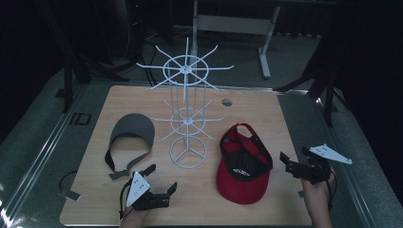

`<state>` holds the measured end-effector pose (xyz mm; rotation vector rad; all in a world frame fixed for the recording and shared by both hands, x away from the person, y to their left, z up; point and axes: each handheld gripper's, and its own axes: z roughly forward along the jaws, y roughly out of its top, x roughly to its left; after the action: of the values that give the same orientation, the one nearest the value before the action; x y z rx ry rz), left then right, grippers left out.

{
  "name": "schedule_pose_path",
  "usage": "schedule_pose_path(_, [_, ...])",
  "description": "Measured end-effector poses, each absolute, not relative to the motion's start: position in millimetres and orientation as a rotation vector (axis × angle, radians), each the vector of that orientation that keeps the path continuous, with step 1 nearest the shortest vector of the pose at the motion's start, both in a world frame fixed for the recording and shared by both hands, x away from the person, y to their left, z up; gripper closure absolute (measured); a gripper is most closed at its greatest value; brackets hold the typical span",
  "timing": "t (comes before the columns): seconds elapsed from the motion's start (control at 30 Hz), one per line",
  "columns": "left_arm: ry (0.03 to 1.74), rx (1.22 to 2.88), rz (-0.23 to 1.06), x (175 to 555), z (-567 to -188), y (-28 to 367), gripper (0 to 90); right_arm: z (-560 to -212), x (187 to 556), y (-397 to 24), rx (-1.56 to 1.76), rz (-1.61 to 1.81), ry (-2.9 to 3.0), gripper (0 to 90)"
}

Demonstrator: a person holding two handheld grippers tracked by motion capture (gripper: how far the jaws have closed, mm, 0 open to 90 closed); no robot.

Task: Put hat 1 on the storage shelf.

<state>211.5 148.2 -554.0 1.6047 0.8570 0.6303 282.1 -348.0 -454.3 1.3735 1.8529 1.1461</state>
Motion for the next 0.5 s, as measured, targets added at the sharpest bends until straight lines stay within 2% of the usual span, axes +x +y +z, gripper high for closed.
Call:
schedule_pose_path(0.3, [0.856, 1.61, 0.614, 211, -553, 147, 2.9, -452, 304, -320, 1.298, 1.159, 1.961, 10.6])
schedule_pose_path(0.5, [0.847, 1.62, 0.608, 212, -554, 147, 3.0, -466, 324, -306, 1.287, 1.16, 2.042, 18.2])
